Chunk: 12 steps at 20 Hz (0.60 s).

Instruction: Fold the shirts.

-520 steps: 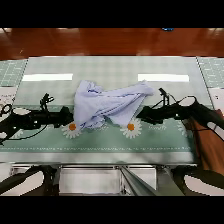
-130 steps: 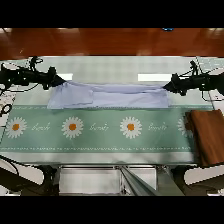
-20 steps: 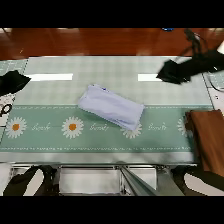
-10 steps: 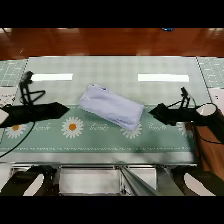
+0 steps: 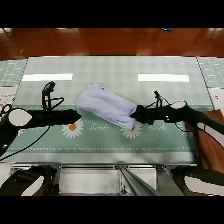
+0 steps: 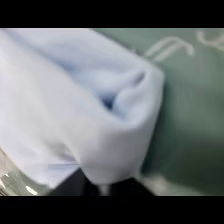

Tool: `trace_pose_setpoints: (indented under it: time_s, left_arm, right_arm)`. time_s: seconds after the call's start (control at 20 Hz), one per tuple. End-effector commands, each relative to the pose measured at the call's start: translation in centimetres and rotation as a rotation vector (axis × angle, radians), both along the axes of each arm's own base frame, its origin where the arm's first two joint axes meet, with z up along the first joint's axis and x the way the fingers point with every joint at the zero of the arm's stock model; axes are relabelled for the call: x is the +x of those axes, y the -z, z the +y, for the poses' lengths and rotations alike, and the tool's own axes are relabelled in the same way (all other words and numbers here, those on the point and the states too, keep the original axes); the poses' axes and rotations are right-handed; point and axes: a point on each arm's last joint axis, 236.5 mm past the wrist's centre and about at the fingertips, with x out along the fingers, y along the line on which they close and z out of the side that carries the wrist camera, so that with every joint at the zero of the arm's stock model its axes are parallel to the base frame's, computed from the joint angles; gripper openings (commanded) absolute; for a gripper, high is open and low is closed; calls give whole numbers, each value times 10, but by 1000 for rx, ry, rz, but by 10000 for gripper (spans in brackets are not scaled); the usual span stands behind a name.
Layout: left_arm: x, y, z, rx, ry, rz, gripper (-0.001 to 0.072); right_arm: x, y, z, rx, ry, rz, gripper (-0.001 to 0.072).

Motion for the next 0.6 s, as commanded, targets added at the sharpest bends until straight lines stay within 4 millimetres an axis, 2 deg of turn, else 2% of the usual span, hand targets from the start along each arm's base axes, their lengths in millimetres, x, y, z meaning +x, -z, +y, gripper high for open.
trace_pose_setpoints:
  time_s: [0.0, 0.15, 0.3, 0.4, 0.45, 0.55]
  left_arm:
    - [0, 3, -2, -6, -3, 12, 21]
    - [0, 3, -2, -5, -3, 11, 21]
    - [1, 3, -2, -5, -6, 7, 21]
    - [3, 2, -1, -5, -13, 2, 21]
    - [4, 2, 0, -6, -20, -2, 21]
    - [4, 1, 0, -7, -20, -2, 21]
  right_arm:
    - [26, -26, 34, 48, -87, -99, 24]
    - [64, -86, 42, 33, -189, -239, 24]
    - [105, -158, 35, -87, -260, -402, 23]
    - [136, -214, 19, -139, -213, -502, 24]
    - [143, -239, 9, -143, -200, -525, 23]
    - [150, -275, -19, -156, -170, -549, 23]
